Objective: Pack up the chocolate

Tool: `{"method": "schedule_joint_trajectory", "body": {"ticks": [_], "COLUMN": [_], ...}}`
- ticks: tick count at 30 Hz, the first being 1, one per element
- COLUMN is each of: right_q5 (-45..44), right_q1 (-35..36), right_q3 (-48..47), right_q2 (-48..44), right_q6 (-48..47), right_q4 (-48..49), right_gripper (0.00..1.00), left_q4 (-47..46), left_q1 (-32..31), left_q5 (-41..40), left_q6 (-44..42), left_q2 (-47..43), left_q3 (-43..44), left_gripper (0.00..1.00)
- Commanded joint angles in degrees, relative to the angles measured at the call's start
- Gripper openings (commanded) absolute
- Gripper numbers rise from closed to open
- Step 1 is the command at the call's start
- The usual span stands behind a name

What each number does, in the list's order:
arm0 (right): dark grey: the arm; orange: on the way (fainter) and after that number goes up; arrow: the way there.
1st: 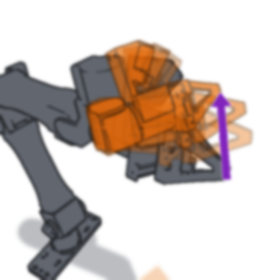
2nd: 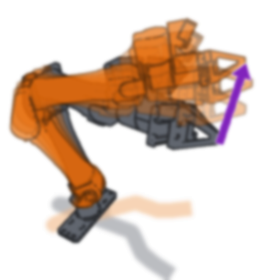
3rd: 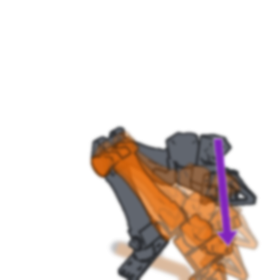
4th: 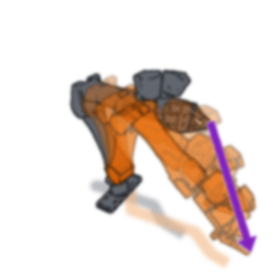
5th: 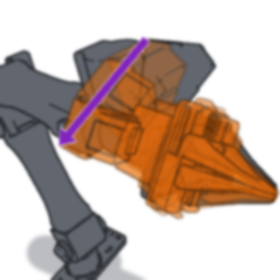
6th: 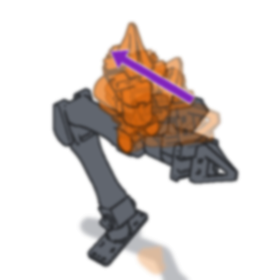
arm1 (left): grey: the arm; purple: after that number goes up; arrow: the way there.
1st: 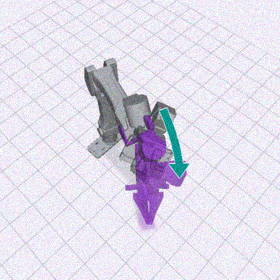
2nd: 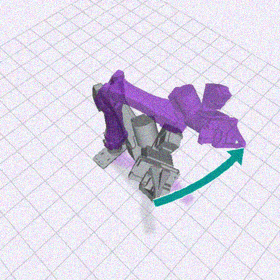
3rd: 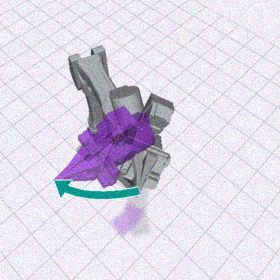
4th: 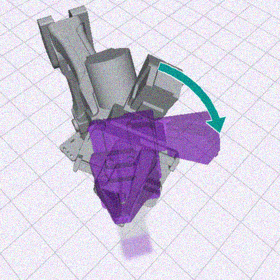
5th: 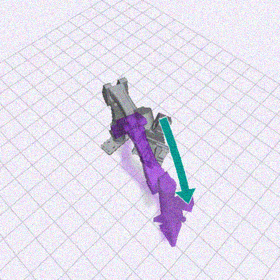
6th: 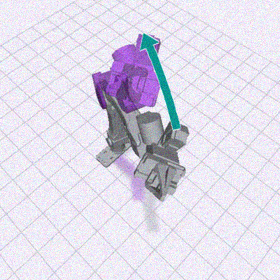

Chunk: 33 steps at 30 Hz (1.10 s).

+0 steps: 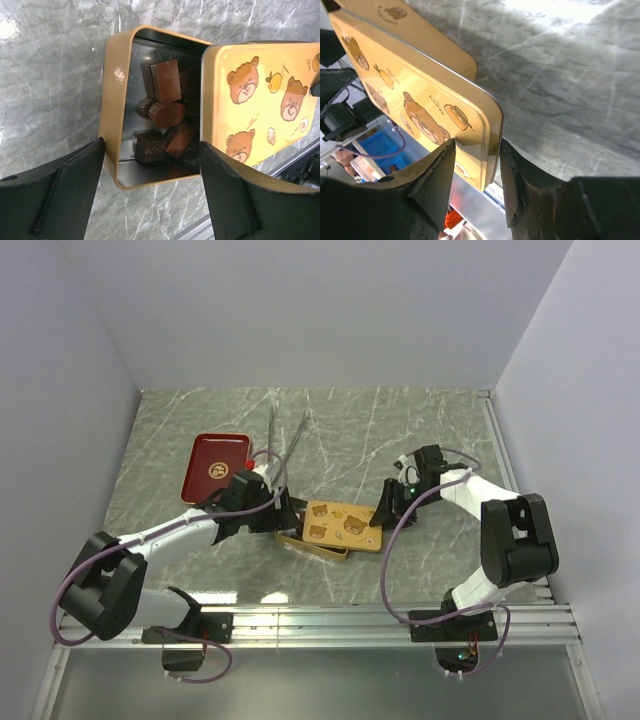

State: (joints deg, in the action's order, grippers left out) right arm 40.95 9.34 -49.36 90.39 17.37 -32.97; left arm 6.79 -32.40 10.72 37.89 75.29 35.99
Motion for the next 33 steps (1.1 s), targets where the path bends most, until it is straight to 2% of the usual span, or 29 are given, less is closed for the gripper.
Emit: {"method": "schedule_joint_trajectory", "body": {"ticks": [1,33], "right_q5": [0.3,-0.1], "right_q1": [1.4,10.0], "right_q3": [-3.0,-5.9], "right_q2": [0.4,2.2], "right_q6": [-1.4,-3.0], "right_q4": [-2.1,-5.6], "right_gripper": [0.48,0.51], "left_q4": [-1.3,-1.1], "left_q1": [-0.6,-2.1], "left_q5": [1.8,2.1], "left_q6": [-0.5,1.4], "left_q2": [0.4,-2.3], "left_q3": [2.9,1.0], "left_gripper": [0.81,0.81]}}
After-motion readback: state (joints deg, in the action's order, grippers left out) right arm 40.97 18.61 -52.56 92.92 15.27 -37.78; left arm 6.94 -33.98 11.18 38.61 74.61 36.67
